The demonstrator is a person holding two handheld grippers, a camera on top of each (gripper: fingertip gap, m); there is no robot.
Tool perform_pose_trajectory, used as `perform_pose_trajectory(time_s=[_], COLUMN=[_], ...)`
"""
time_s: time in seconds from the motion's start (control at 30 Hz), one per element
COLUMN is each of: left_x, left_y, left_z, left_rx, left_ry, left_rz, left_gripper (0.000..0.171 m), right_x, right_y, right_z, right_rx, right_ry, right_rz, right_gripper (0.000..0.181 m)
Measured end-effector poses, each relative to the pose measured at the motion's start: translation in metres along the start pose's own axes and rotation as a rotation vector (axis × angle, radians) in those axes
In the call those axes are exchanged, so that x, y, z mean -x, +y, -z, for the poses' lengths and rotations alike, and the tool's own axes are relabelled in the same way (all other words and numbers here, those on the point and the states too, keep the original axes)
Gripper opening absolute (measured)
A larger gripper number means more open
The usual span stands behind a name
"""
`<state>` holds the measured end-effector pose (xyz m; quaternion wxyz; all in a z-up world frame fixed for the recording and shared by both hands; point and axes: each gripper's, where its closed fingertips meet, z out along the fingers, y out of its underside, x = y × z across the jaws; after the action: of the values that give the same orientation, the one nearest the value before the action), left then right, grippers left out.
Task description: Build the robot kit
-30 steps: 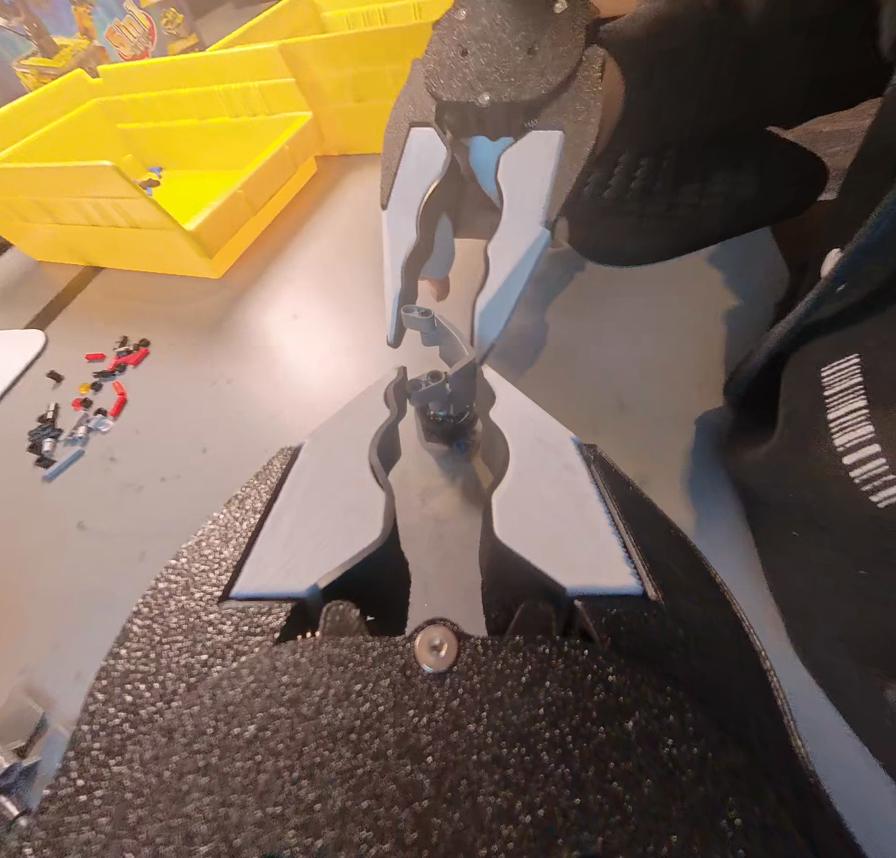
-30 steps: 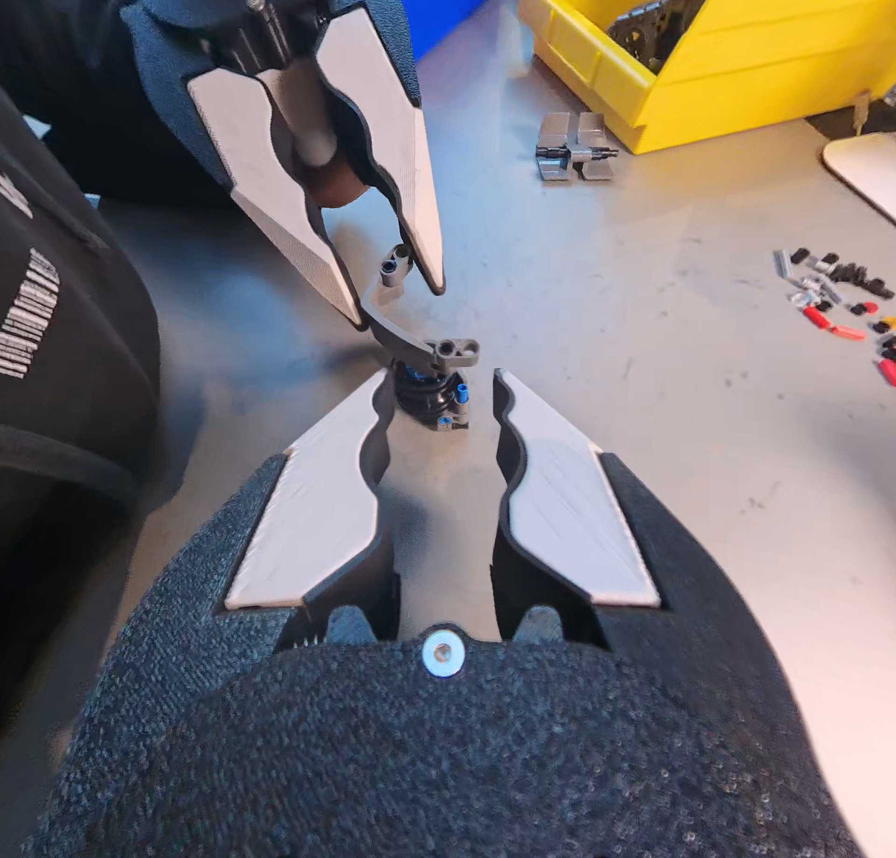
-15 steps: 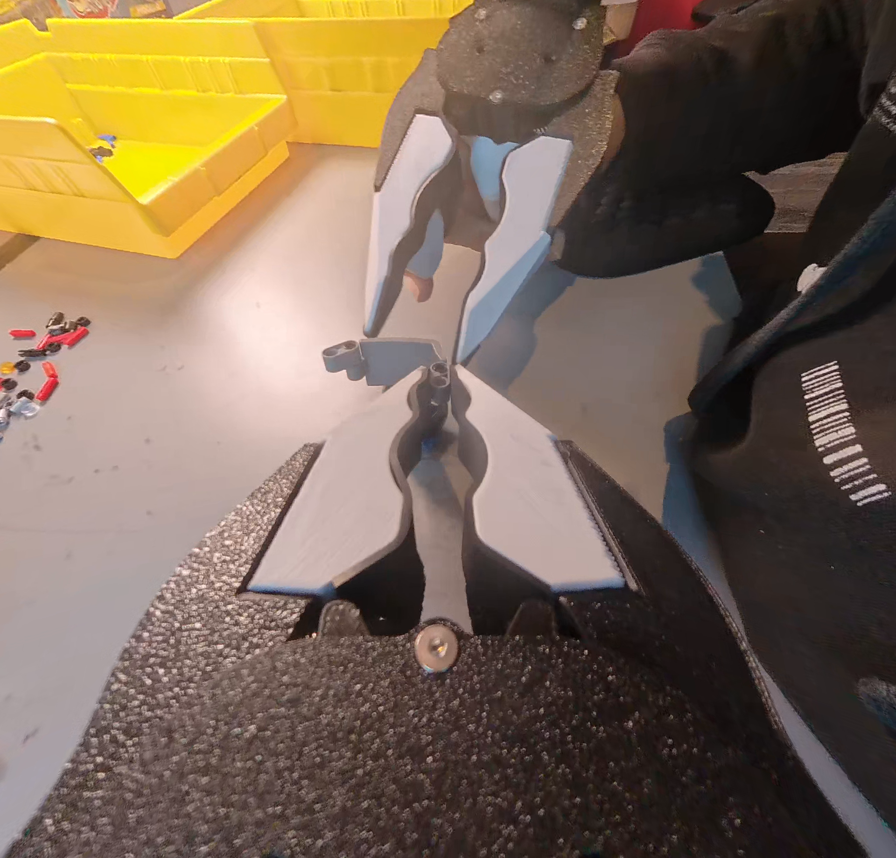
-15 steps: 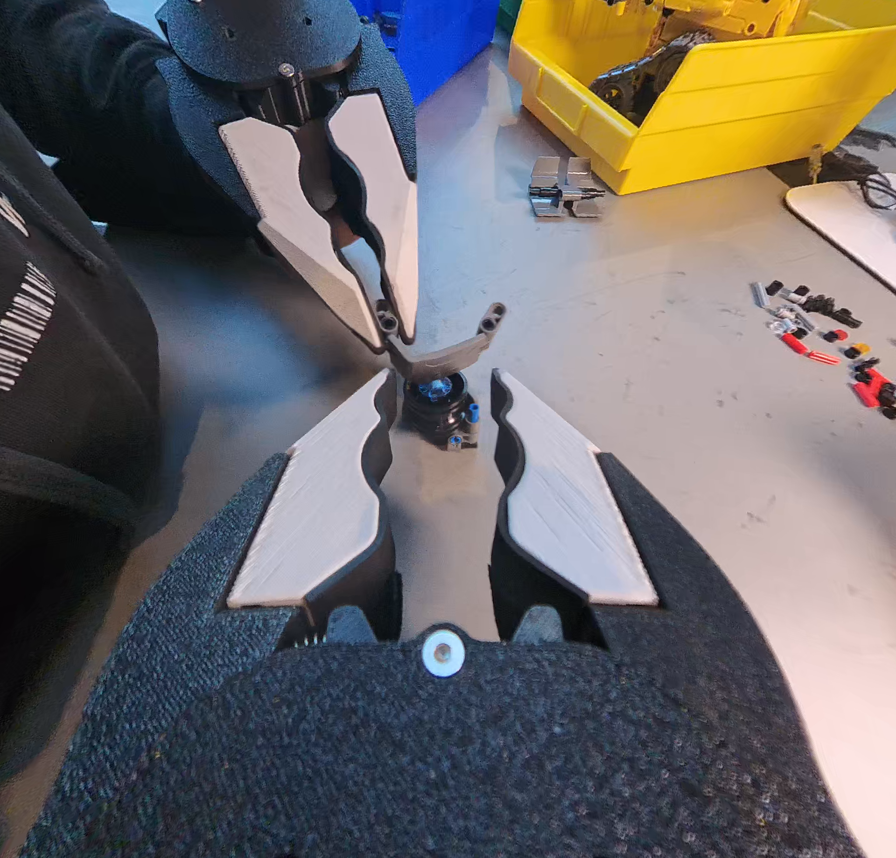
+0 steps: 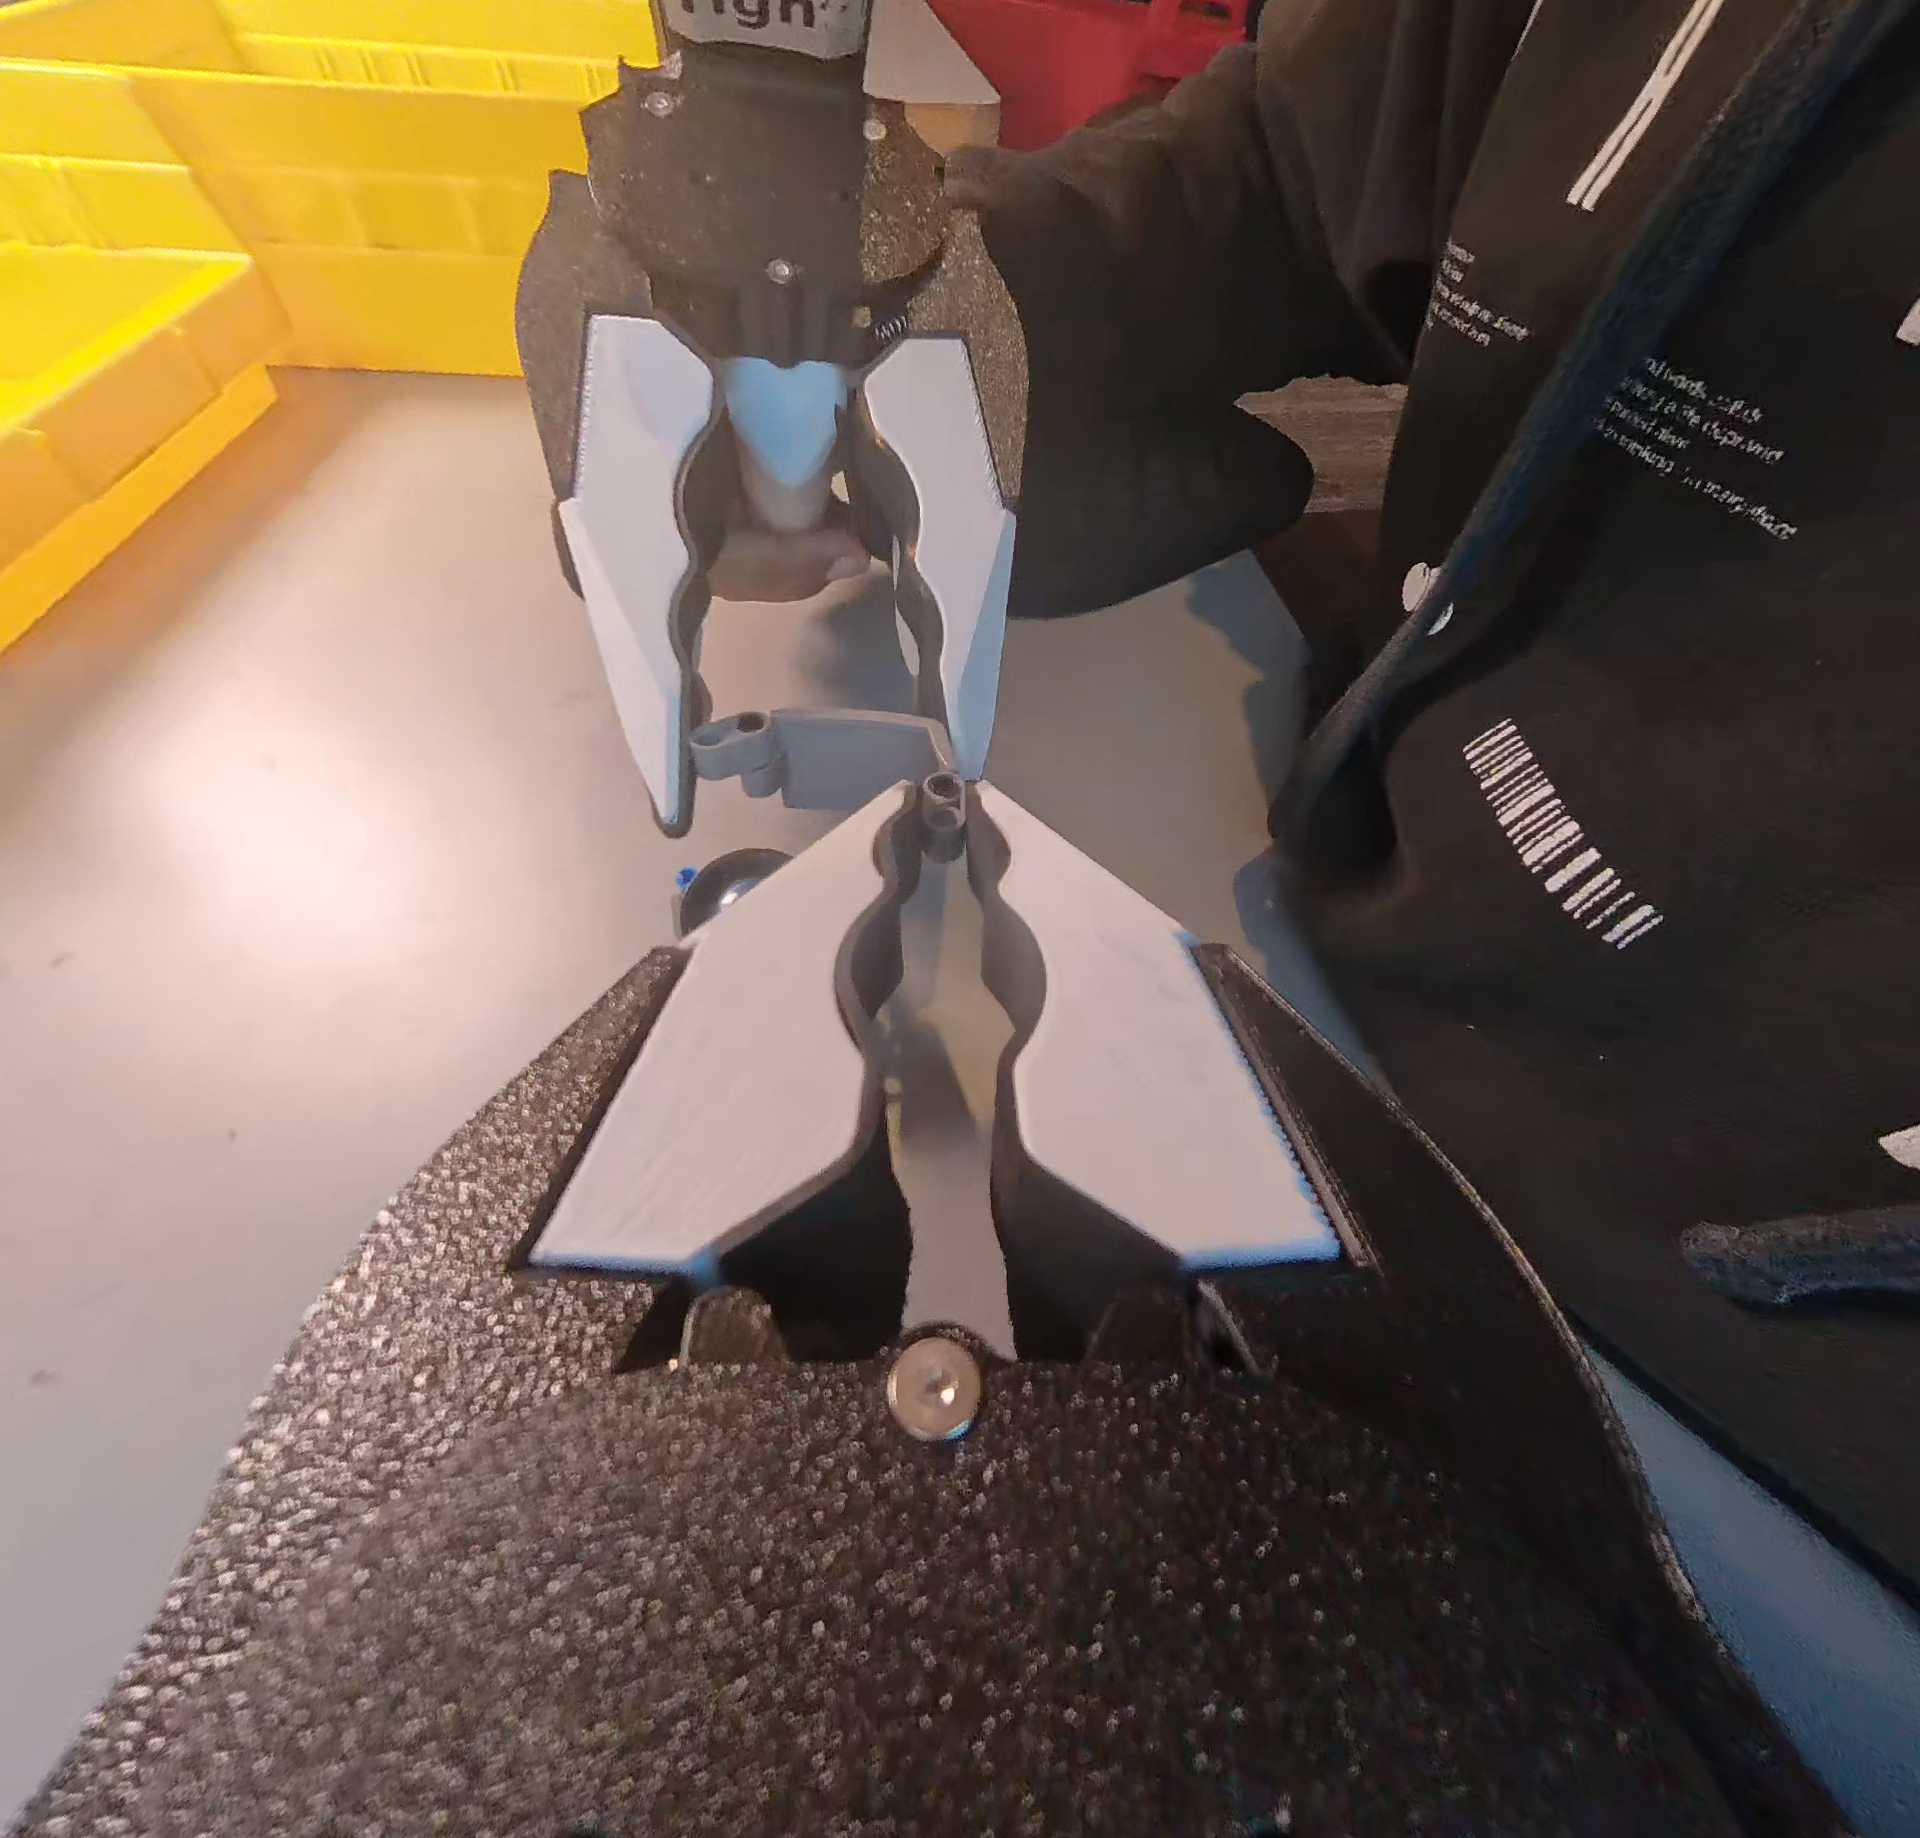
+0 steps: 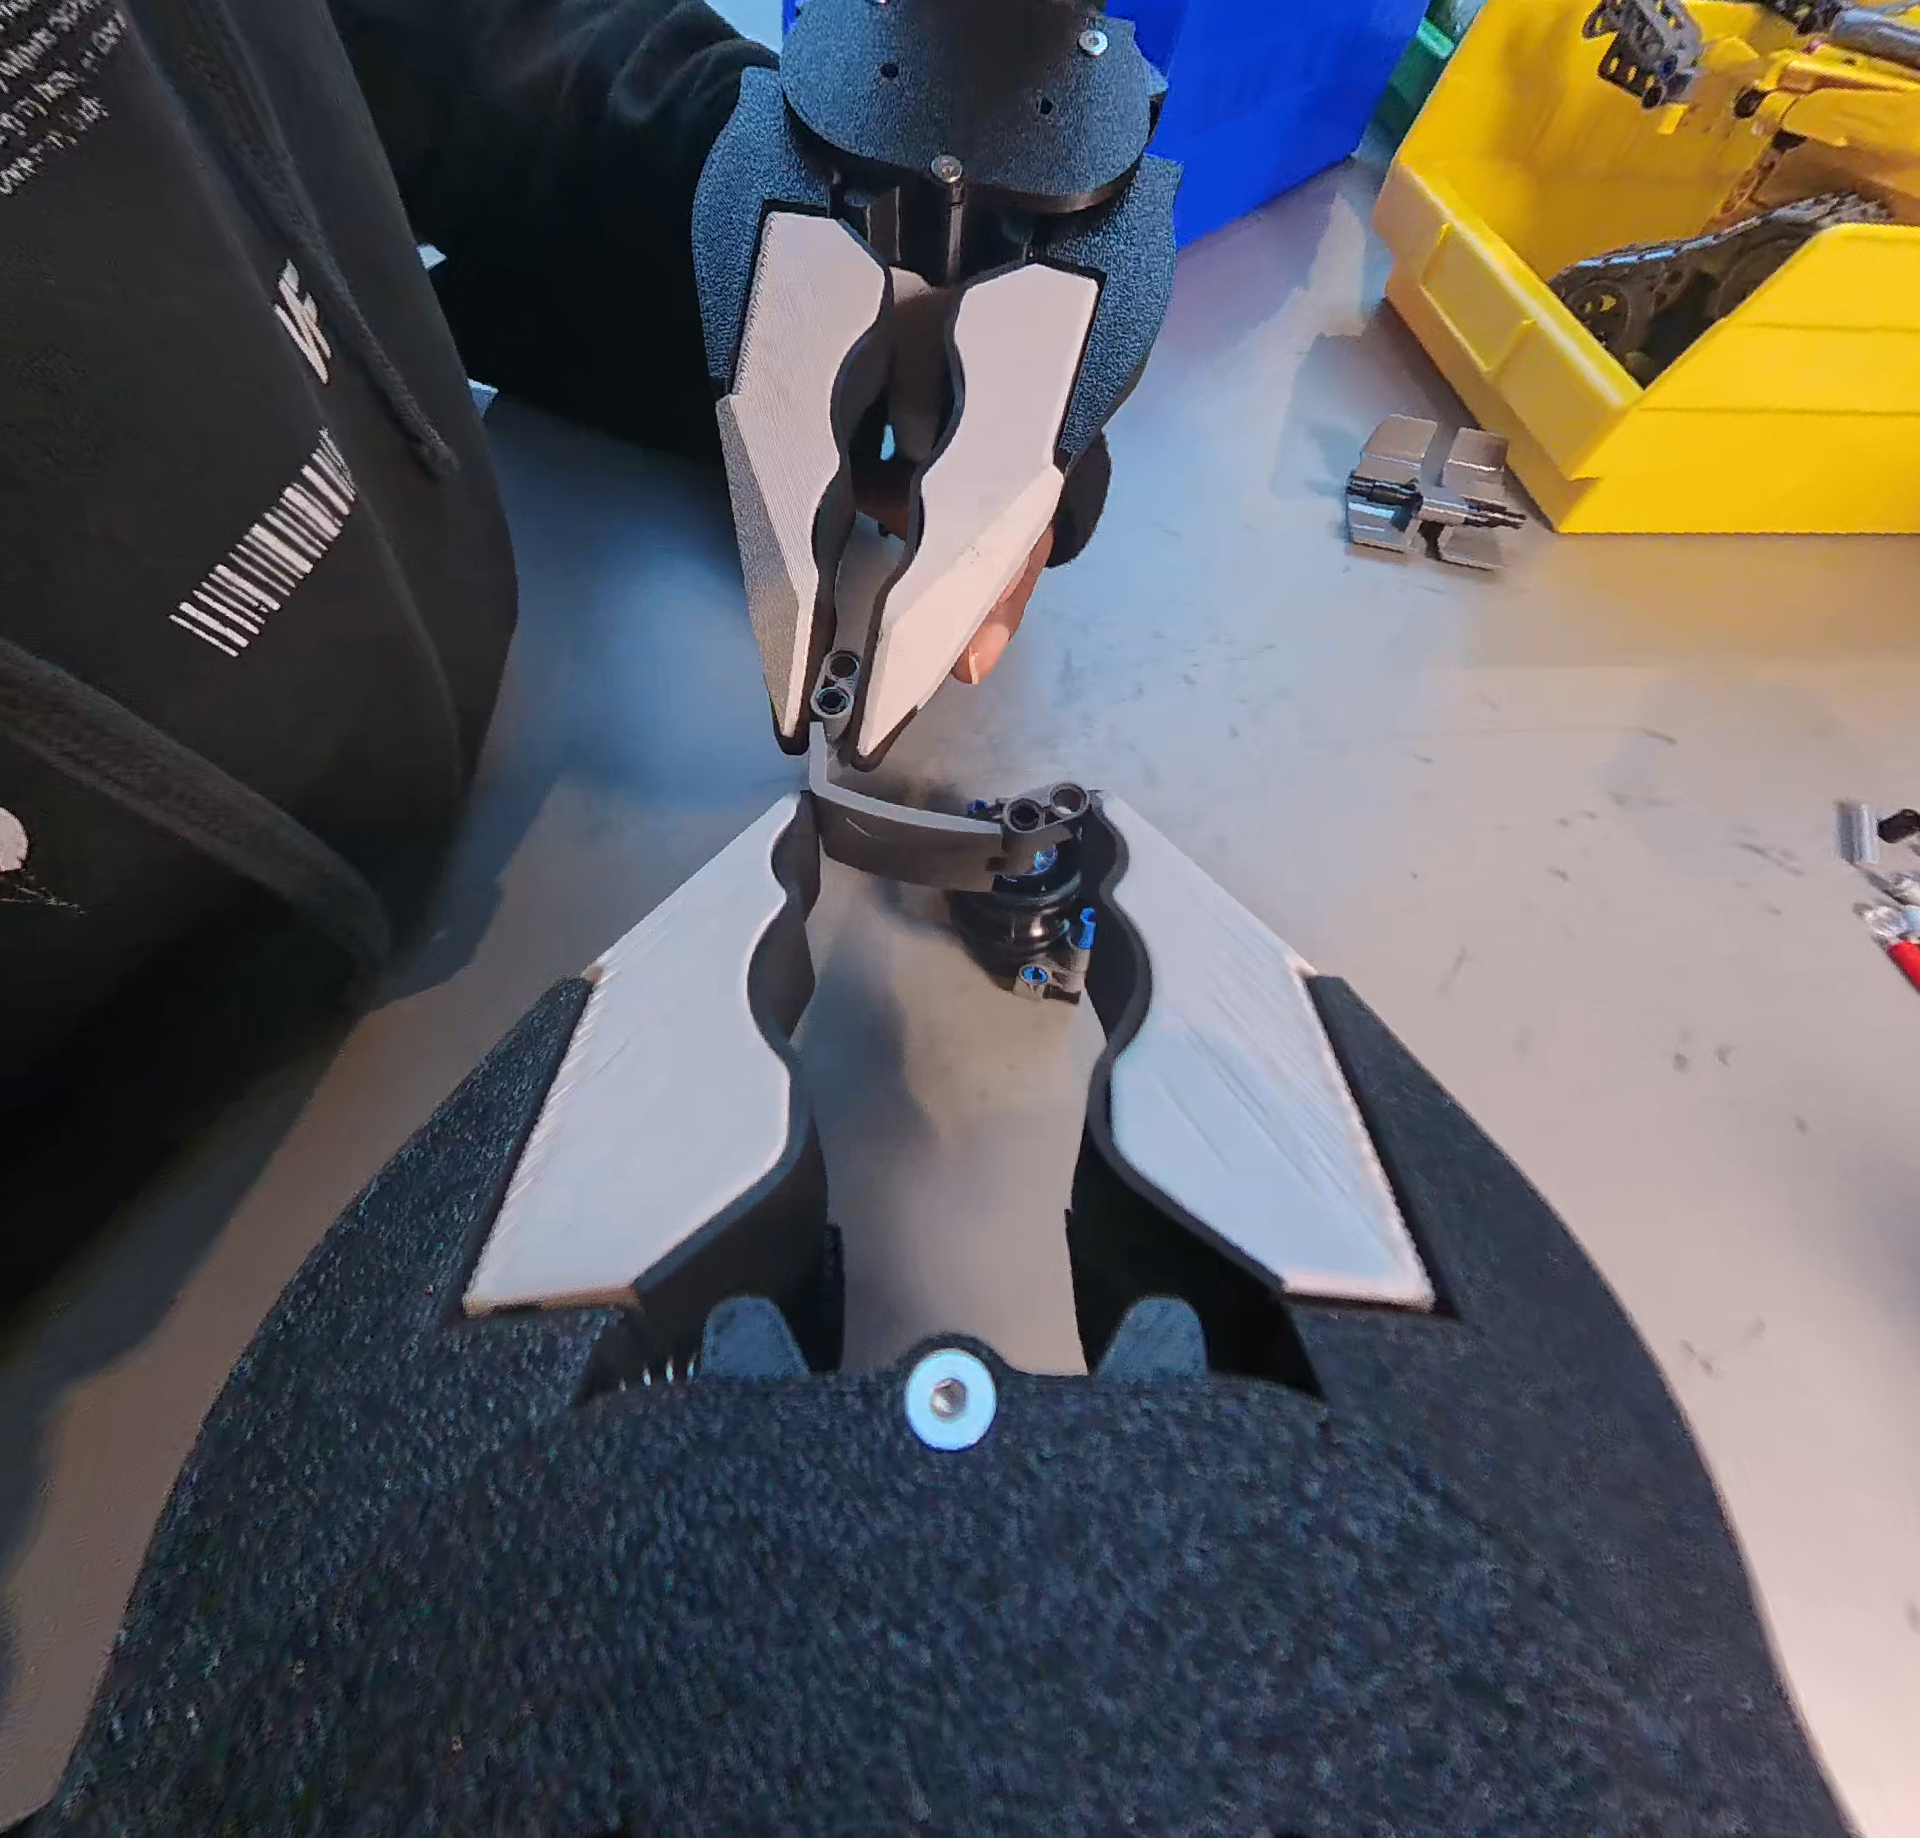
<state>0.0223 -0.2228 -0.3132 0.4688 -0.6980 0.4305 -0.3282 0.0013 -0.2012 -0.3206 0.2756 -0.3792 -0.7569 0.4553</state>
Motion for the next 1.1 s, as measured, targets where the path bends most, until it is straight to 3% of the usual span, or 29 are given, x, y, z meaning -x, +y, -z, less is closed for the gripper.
perform_pose_trajectory(time_s=[0.17, 0.7, 1.1], left_x=[0.017, 0.024, 0.035], left_y=[0.019, 0.037, 0.042], left_z=[0.005, 0.012, 0.018], left_rx=[0.122, 0.216, 0.249], left_ry=[-0.067, -0.143, -0.217], left_rz=[0.022, 0.019, 0.008], left_gripper=[0.013, 0.007, 0.017], right_x=[-0.009, -0.016, -0.020], right_y=[0.005, 0.024, 0.028], right_z=[0.000, -0.012, -0.013], right_rx=[0.060, 0.198, 0.228], right_ry=[0.020, 0.113, 0.177], right_rz=[-0.008, -0.070, -0.086], right_gripper=[0.049, 0.050, 0.050])
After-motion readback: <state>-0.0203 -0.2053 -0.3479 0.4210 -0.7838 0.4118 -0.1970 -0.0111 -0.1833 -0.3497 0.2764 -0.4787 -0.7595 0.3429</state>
